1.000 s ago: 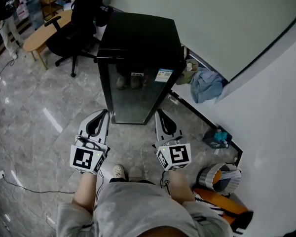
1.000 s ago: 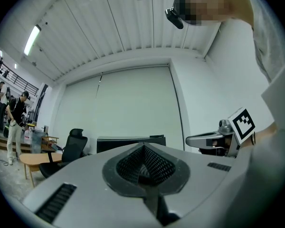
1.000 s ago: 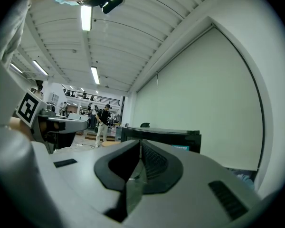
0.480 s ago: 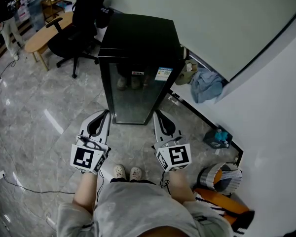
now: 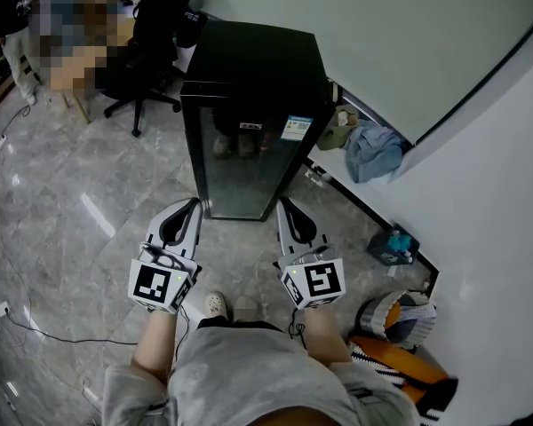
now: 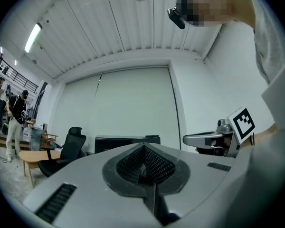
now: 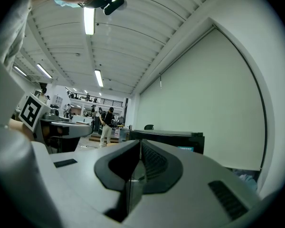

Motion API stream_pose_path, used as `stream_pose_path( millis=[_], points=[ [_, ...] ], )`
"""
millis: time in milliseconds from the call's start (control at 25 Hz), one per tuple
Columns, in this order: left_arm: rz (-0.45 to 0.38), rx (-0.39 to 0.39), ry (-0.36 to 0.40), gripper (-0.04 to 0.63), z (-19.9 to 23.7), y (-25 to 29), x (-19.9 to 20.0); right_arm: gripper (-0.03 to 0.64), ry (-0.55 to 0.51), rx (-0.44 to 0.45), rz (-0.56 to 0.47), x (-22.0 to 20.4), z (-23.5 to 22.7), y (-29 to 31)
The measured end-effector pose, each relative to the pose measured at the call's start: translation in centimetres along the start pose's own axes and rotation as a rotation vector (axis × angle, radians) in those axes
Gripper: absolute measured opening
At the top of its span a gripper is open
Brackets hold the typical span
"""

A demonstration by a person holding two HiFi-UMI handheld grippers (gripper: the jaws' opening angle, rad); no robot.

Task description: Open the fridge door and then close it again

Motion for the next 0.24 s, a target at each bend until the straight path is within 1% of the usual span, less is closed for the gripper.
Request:
stream_pose_path(
  millis=[240],
  points=[
    [0.004,0.017,-0.001,0.014,0.39,-0.72,0.38,0.025,-0.004,0.01,-0.007,0.36,0.65,-0.06]
  ],
)
Point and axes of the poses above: the fingertips, and each gripper's own axes: y forward along the fingers, z to its left, x out of its top, the point moved 1 cm from there along -y, backward along the fingers, and after that the axes turned 6 degrees about -y, right-handed, at the moved point
